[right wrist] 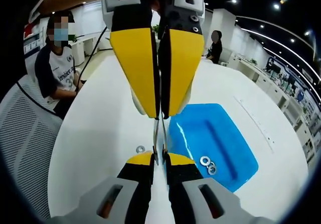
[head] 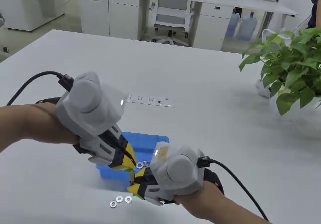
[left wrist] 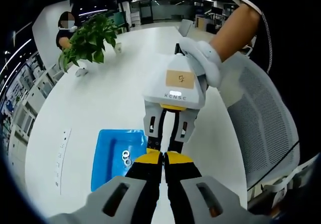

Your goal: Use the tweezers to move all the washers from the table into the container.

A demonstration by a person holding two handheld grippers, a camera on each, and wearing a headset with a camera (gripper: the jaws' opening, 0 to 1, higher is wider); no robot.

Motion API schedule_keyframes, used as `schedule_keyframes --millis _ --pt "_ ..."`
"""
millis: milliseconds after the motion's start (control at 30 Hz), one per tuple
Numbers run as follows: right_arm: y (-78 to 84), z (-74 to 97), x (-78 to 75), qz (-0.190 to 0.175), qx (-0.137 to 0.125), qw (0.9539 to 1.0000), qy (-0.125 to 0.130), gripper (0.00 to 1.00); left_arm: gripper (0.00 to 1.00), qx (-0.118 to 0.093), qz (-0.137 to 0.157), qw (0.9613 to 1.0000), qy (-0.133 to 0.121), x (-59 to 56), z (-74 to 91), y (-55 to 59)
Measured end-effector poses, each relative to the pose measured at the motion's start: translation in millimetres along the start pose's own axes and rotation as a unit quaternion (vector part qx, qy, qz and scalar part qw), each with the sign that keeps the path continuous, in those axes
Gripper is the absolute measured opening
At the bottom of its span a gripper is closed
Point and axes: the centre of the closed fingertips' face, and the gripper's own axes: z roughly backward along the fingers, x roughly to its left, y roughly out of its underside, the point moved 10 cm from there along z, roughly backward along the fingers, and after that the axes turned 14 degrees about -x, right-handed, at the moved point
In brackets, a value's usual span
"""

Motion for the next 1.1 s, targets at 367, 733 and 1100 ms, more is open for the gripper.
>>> schedule_keyframes --millis 367,733,1100 --pt "10.4 -9.9 9.0 -0.019 -0.001 0.9998 0.002 0.11 0.05 0.0 0.011 0.9999 0.001 -4.7 -4.5 14.4" --pt "19.7 -13.1 11.6 -0.028 0.003 0.9996 -0.003 0.11 0.06 0.003 0.016 0.9999 0.005 -7.7 -9.4 22.7" --pt "19.8 -15.6 10.5 -0.039 -0.005 0.9992 -0.001 0.11 0.06 -0.005 0.023 0.9997 0.005 -4.0 -10.0 23.3"
